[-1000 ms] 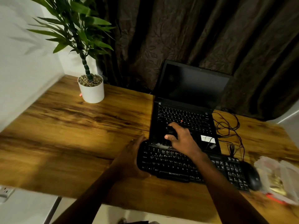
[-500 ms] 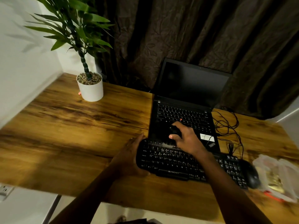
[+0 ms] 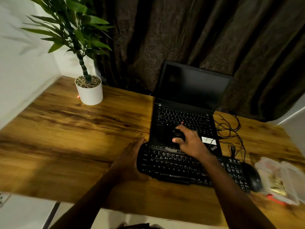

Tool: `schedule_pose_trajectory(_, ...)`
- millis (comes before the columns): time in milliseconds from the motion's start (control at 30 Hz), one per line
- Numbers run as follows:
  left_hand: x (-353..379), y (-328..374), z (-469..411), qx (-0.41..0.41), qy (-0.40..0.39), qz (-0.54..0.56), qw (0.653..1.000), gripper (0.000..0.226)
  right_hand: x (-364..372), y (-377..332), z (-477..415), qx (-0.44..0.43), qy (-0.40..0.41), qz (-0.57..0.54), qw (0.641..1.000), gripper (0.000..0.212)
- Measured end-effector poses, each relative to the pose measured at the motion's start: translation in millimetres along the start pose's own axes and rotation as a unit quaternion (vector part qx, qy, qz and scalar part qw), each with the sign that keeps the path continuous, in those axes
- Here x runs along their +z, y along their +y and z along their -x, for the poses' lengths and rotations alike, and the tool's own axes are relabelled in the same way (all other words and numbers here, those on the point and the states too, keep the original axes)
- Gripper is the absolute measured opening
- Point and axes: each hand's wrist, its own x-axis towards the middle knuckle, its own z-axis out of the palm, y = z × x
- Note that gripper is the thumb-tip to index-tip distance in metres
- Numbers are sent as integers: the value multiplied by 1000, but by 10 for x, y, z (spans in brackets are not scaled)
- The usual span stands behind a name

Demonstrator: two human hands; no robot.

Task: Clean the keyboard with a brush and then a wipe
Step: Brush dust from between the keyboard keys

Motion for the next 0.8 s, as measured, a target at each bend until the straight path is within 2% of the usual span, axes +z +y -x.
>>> schedule_pose_trajectory(200, 2, 3, 1, 3, 3, -2, 1000, 150, 143, -130, -21, -8, 17, -61, 998, 25)
schedule_pose_trajectory(367, 2, -10, 9, -4, 2, 6, 1000, 150, -45, -3, 47, 17, 10, -33, 999, 27)
schedule_pose_trajectory(600, -30, 47, 11, 15, 4, 3, 1000, 148, 49, -64, 18, -5, -3, -37, 999, 30)
schedule_pose_trajectory(800, -17, 13, 9, -4, -3, 8, 1000, 149, -79, 62, 93, 4, 14, -24, 1000, 29)
